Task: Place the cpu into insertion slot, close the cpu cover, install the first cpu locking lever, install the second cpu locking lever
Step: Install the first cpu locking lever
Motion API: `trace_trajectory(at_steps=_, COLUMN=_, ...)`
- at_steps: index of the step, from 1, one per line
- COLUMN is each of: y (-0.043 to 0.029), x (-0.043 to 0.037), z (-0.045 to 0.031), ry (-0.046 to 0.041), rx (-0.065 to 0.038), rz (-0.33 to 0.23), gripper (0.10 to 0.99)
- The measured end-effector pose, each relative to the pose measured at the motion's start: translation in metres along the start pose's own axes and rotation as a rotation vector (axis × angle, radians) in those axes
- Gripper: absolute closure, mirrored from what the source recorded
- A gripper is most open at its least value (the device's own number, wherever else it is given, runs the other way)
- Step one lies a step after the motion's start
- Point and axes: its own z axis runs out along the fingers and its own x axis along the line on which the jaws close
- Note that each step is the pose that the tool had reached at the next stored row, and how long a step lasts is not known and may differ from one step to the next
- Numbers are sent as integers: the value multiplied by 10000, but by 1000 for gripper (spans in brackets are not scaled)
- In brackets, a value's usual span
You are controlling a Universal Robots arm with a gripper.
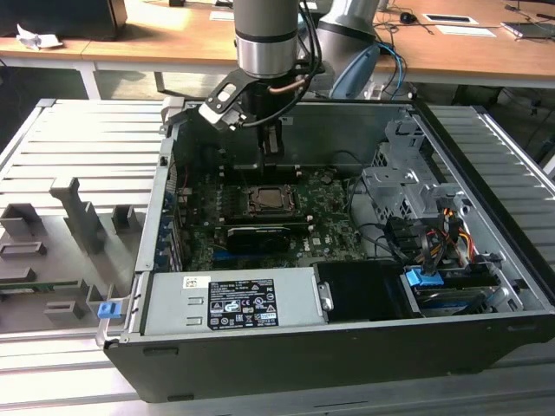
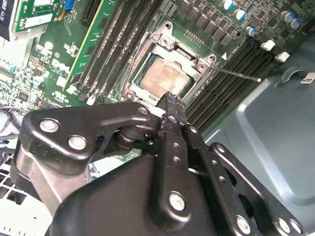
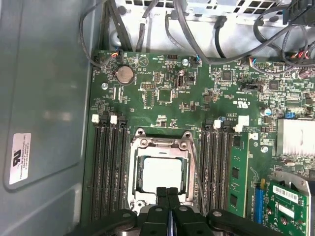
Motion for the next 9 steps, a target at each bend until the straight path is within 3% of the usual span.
trace_trajectory(at_steps=2, y=0, x=0, z=0, ry=35, rx=-4, rz=-509, gripper=980)
trace_trajectory(at_steps=6, y=0, x=0, z=1, ry=146, rx=-18, rz=-2201, gripper=980)
trace_trajectory(at_steps=9, y=1, x=-1, z=1, ry=254, rx=-25, rz=-2597, gripper=980)
